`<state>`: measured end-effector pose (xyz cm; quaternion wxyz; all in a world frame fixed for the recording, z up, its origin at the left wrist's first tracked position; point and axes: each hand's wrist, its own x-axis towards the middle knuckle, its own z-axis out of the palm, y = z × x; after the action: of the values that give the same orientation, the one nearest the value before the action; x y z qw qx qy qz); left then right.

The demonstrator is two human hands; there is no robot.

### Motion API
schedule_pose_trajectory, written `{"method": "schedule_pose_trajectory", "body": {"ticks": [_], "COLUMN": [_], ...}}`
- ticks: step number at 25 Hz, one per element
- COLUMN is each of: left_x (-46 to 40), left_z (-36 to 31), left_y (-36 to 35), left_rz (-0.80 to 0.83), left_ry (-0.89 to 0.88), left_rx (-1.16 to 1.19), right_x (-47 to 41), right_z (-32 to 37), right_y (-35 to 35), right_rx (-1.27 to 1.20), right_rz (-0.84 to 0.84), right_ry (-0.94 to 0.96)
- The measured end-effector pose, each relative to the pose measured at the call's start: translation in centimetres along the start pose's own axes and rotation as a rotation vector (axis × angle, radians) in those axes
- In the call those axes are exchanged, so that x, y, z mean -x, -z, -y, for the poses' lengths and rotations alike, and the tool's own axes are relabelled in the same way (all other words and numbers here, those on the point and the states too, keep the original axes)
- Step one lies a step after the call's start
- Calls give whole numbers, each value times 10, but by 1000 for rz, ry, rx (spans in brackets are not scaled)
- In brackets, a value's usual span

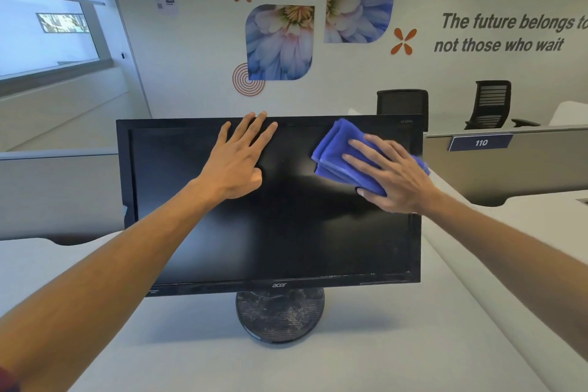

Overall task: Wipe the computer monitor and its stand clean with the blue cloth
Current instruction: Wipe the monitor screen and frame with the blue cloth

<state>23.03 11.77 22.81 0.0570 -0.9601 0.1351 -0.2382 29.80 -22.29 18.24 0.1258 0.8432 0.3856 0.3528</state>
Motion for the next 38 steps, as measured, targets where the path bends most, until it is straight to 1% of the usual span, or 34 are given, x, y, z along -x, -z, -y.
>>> {"method": "schedule_pose_trajectory", "body": {"ticks": [4,5,7,9,10,11,13,15,17,21,23,25,27,28,30,32,34,36,38], "left_x": [-2,-1,-1,-2,-4,-7,-12,-14,-14,-15,-15,-15,-14,-14,-15,-14,-13,-13,-14], "left_z": [-1,-1,-1,-3,-5,-9,-17,-22,-22,-19,-20,-19,-16,-15,-16,-17,-18,-18,-19], "left_y": [-3,-3,-4,-2,0,1,3,2,-1,-3,-4,-4,-4,-4,-3,-4,-5,-4,-4], "left_rz": [2,-3,-7,3,11,21,29,15,-3,-6,-5,-9,-10,-7,-6,-11,-19,-19,-6], "left_ry": [1,2,3,0,-4,-9,-13,-14,-16,-24,-31,-39,-46,-47,-44,-39,-36,-31,-25], "left_rx": [4,4,-4,-18,-26,-32,-26,-11,3,11,6,2,0,1,6,11,23,37,56], "right_x": [59,73,94,92,82,68,37,16,14,54,86,114,125,121,98,65,35,16,8], "right_z": [41,52,68,62,52,39,6,-17,-16,28,54,74,77,71,47,11,-20,-34,-33], "right_y": [-31,-38,-47,-42,-34,-25,-2,16,14,-13,-27,-33,-30,-24,-5,17,34,41,42], "right_rx": [-34,-35,-17,27,51,71,82,49,52,30,6,6,6,-3,8,71,130,110,33], "right_rz": [-31,-25,3,12,-4,-39,-104,-117,-108,-95,-65,7,32,7,-83,-152,-133,-81,-50], "right_ry": [1,30,151,264,261,202,-51,-279,-346,-277,-180,-49,29,16,-129,-347,-511,-558,-575]}}
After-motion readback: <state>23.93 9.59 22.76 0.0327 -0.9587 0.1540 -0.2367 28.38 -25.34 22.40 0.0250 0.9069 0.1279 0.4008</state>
